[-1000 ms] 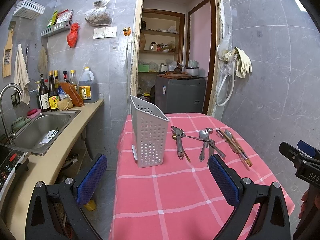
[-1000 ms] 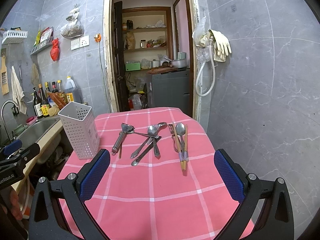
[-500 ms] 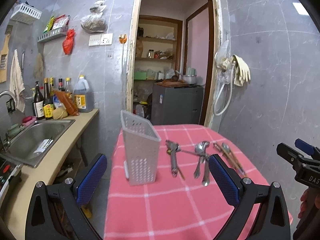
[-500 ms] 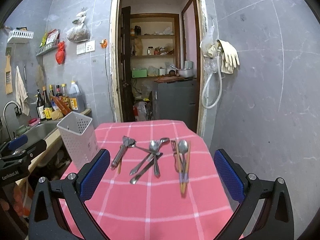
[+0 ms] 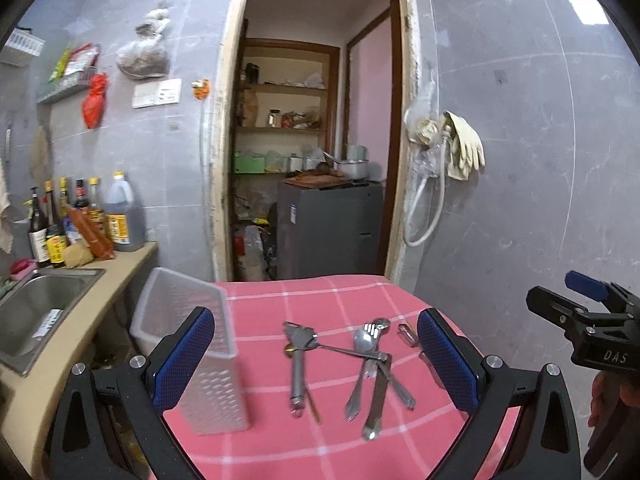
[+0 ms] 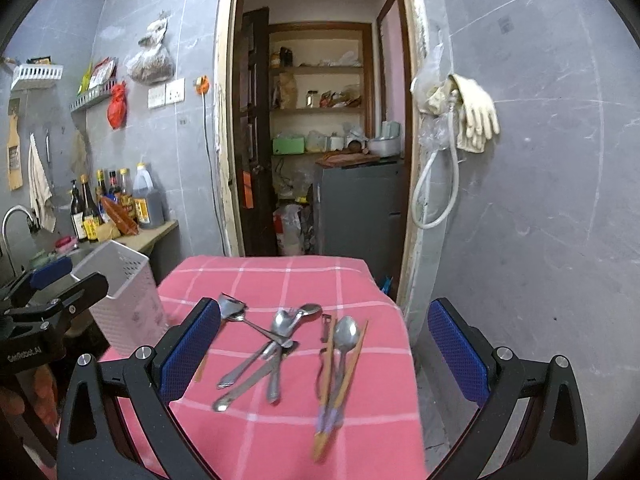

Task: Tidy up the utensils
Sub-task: 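Reach the right tool to the wooden chopsticks while the left tool approaches the garlic press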

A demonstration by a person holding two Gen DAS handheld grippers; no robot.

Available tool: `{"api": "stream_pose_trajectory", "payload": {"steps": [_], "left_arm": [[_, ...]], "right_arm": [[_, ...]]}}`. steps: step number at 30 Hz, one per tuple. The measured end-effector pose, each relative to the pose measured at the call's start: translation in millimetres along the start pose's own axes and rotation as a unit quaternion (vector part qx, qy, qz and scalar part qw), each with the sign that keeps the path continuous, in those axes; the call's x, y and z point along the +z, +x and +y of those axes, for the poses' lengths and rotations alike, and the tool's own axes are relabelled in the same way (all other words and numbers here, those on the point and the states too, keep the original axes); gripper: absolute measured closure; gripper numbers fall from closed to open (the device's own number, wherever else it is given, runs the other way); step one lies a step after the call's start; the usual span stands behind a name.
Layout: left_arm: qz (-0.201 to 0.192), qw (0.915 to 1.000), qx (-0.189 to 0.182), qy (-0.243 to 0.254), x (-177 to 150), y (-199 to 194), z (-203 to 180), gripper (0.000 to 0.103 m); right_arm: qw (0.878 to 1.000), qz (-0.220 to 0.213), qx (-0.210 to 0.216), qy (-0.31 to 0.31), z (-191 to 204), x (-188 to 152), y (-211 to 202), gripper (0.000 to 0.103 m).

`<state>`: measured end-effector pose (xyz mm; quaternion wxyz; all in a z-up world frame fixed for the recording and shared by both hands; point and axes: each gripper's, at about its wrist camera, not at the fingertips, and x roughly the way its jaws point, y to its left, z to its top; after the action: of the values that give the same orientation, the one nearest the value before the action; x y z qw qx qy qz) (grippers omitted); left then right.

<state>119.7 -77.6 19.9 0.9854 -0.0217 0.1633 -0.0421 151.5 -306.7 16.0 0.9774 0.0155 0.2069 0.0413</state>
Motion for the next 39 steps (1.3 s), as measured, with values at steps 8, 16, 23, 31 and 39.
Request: {"api": "stream_pose_trajectory", "payload": {"steps": [8, 16, 23, 31, 39], "left_arm": [[0.046, 0.9988, -0.018, 0.006, -8.2, 70.0, -26.1, 0.001], [0.108, 0.9935, 0.031, -0.018, -31.4, 143.3, -21.2, 0.001], [0.164, 0.983, 0.078, -0.032, -45.9, 193.7, -9.6, 0.001], [0.225, 0.9662, 0.107, -0.068, -58.0, 225.9, 12.2, 0.01], [0.262, 0.956, 0.104, -0.082, -66.4, 235.5, 19.4, 0.049]], "right_arm": [[0.996, 0.07, 0.034, 0.032, -34.0, -15.1, 72.0, 0.001], [0.986, 0.14, 0.066, 0.06, -38.2, -57.2, 135.8, 0.016], [0.971, 0.208, 0.079, 0.091, -33.9, -87.2, 186.2, 0.03], [0.966, 0.225, 0.068, 0.107, -13.0, -94.9, 210.3, 0.055], [0.964, 0.236, 0.059, 0.104, -1.1, -93.8, 207.1, 0.073]]}}
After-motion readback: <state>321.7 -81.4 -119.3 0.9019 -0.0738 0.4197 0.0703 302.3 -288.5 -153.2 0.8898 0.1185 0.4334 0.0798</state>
